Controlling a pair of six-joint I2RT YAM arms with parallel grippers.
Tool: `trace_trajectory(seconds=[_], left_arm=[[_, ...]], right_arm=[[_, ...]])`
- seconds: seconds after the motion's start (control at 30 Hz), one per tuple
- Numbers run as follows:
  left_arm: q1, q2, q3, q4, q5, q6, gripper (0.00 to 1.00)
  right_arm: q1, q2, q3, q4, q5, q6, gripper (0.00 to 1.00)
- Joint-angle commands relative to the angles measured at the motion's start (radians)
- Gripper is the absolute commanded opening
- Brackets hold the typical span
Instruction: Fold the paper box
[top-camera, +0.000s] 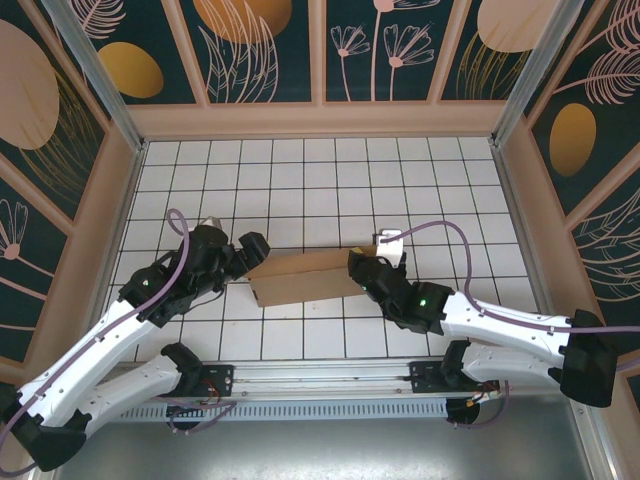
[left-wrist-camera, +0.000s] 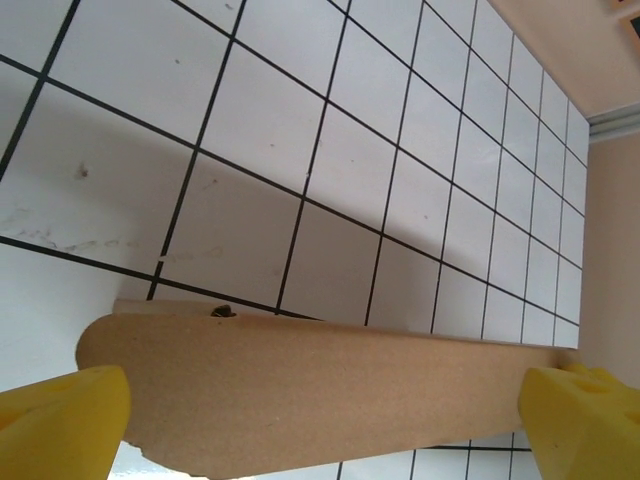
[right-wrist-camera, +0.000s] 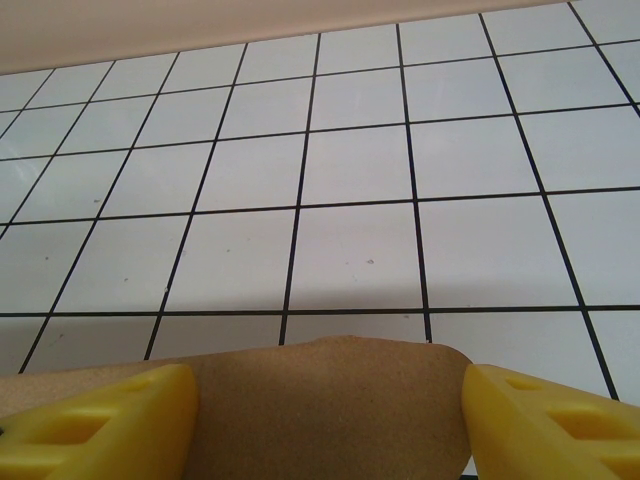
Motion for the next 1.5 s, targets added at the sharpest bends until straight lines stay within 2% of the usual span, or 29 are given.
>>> trace_trajectory(seconds=[0.0, 0.17, 0.3, 0.53, 0.63, 0.77, 0.97, 1.07, 1.2, 1.37, 1.47], left_arm=[[0.006, 0.004, -0.012, 0.002, -0.021, -0.011, 0.99], [0.006, 0.011, -0.104, 0.077, -0.004, -0.029, 0.99], [0.006, -0.001, -0.192, 0.201, 0.048, -0.056, 0.99], [0.007, -0.002, -0.230, 0.357, 0.082, -0.022, 0.99], [0.006, -0.004, -0.221, 0.351, 0.057, 0.008, 0.99], [0.008, -0.011, -0.184, 0.266, -0.016, 0.051, 0.99], [0.017, -0.036, -0.229, 0.304, -0.026, 0.079, 0.99], [0.019, -0.003, -0.204, 0.328, -0.035, 0.153, 0.99], [0.019, 0.034, -0.144, 0.327, -0.057, 0.253, 0.99], [0.019, 0.012, -0.138, 0.324, -0.048, 0.276, 0.99], [0.019, -0.018, -0.135, 0.294, -0.080, 0.296, 0.99]], right_arm=[[0.020, 0.045, -0.054, -0.170, -0.074, -0.005, 0.71], [0.021, 0.050, -0.046, -0.165, -0.091, -0.007, 0.71], [0.024, 0.049, -0.049, -0.148, -0.124, -0.011, 0.70], [0.037, 0.057, -0.051, -0.083, -0.198, -0.041, 0.68], [0.037, 0.056, -0.043, -0.095, -0.198, -0.032, 0.67], [0.035, 0.050, -0.014, -0.149, -0.164, -0.027, 0.67], [0.035, 0.037, 0.006, -0.161, -0.167, -0.026, 0.69], [0.035, 0.012, 0.043, -0.177, -0.184, -0.082, 0.75], [0.037, -0.061, 0.117, -0.209, -0.263, -0.217, 0.77], [0.035, -0.124, 0.209, -0.287, -0.295, -0.321, 0.76], [0.030, -0.120, 0.252, -0.322, -0.325, -0.393, 0.75]])
